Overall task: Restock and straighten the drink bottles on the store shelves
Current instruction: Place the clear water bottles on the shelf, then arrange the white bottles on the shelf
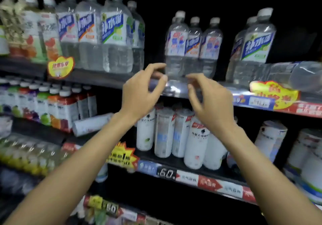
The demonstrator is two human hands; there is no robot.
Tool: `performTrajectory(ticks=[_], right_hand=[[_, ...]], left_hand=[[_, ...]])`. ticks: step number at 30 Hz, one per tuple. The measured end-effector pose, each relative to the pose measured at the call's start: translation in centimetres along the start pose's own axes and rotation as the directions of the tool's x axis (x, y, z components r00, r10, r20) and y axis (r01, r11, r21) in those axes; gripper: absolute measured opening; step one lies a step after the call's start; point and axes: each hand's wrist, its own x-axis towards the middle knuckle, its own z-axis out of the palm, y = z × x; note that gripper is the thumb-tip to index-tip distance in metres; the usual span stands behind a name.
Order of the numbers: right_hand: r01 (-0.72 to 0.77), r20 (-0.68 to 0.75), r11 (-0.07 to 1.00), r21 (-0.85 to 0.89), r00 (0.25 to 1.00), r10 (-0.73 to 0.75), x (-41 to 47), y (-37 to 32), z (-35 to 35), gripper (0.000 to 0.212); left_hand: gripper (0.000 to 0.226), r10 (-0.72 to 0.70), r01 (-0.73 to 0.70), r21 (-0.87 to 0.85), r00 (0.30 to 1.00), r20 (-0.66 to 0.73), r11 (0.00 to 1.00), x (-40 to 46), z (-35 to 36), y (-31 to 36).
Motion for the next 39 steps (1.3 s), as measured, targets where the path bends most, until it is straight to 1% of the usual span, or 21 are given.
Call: performTrajectory(ticks=[2,4,6,9,11,13,14,16,17,18,20,22,26,28,31,33,35,36,37,38,39], right_hand=[[0.075,-0.018,0.997,-0.018,0.997,-0.075,-4.2,-1.8,0.7,0.018],[0.158,0.017,0.987,0.007,0.987,-0.158,-8.9,-3.7,2.1,0.02],[0.222,0.077,0.971,0.088,0.97,-0.229,-12.9,-5.2,3.5,0.024],[0.238,0.227,0.944,0.229,0.93,-0.289,-18.6,-7.4,6.2,0.023],[0.216,0.345,0.93,0.299,0.883,-0.316,-22.2,-8.9,8.5,0.024],[0.148,0.48,0.931,0.333,0.823,-0.303,-25.3,-10.2,10.7,0.028],[0.092,0.541,0.933,0.347,0.793,-0.28,-26.5,-10.7,11.9,0.03],[-0.026,0.617,0.934,0.356,0.758,-0.214,-28.8,-11.8,15.2,0.031],[-0.078,0.65,0.934,0.349,0.739,-0.181,-29.5,-12.2,16.8,0.029],[-0.112,0.666,0.937,0.33,0.731,-0.147,-29.9,-12.3,18.0,0.027],[-0.145,0.67,0.95,0.277,0.738,-0.083,-31.2,-12.7,22.1,0.023],[-0.183,0.642,0.959,0.215,0.767,0.002,-32.1,-13.0,26.3,0.021],[-0.247,0.541,0.958,0.144,0.83,0.133,-33.7,-12.9,33.4,0.022],[-0.288,0.52,0.948,0.136,0.835,0.179,-34.3,-12.4,36.0,0.027],[-0.335,0.487,0.933,0.133,0.842,0.232,-35.5,-10.8,39.6,0.041],[-0.242,0.464,0.967,0.084,0.868,0.177,-35.9,-9.4,41.1,0.047],[-0.065,0.47,0.998,-0.006,0.88,0.06,-36.3,-8.1,42.1,0.048],[0.003,0.461,0.999,-0.038,0.887,0.015,-36.4,-7.3,42.5,0.048],[0.035,0.458,0.998,-0.049,0.889,-0.009,-36.2,-6.8,43.0,0.047],[0.028,0.451,0.998,-0.054,0.893,-0.001,-36.1,-6.4,43.5,0.048],[-0.024,0.439,0.998,-0.055,0.897,0.046,-35.9,-6.1,43.9,0.049]], left_hand=[[0.029,0.082,-0.081,0.038,0.996,-0.026,0.996,-5.1,-1.5,-0.8],[0.031,0.096,-0.098,0.102,0.995,0.022,0.99,-10.3,-3.2,-2.1],[0.028,0.11,-0.124,0.194,0.991,0.083,0.973,-14.6,-4.6,-3.4],[0.022,0.017,-0.072,0.272,0.98,0.2,0.96,-20.4,-6.6,-5.2],[0.024,-0.163,0.09,0.286,0.956,0.243,0.954,-23.9,-7.8,-6.6],[0.025,-0.389,0.312,0.295,0.885,0.254,0.903,-27.1,-8.3,-8.2],[0.025,-0.504,0.427,0.3,0.822,0.264,0.853,-28.5,-8.4,-9.1],[0.027,-0.698,0.641,0.278,0.659,0.279,0.716,-31.3,-7.9,-11.9],[0.033,-0.762,0.713,0.273,0.58,0.287,0.646,-32.4,-7.6,-13.4],[0.039,-0.801,0.756,0.275,0.524,0.289,0.594,-33.1,-7.4,-14.5],[0.051,-0.832,0.79,0.276,0.482,0.273,0.548,-35.1,-6.7,-18.6],[0.06,-0.836,0.806,0.241,0.484,0.258,0.541,-36.7,-6.1,-22.9],[0.071,-0.836,0.844,0.081,0.505,0.214,0.53,-38.2,-4.0,-29.2],[0.079,-0.826,0.838,0.05,0.524,0.207,0.544,-38.6,-2.7,-31.8],[0.097,-0.79,0.798,0.051,0.583,0.192,0.601,-39.2,-0.3,-35.5],[0.101,-0.736,0.721,0.148,0.656,0.167,0.677,-39.1,1.0,-37.7],[0.105,-0.692,0.652,0.25,0.711,0.125,0.716,-39.0,1.6,-39.7],[0.108,-0.678,0.636,0.263,0.726,0.117,0.726,-38.8,2.2,-40.4],[0.11,-0.675,0.628,0.281,0.73,0.11,0.726,-38.6,2.5,-41.1],[0.112,-0.667,0.618,0.296,0.738,0.103,0.729,-38.6,3.2,-41.4],[0.113,-0.658,0.607,0.311,0.748,0.088,0.731,-38.5,3.9,-41.6]])
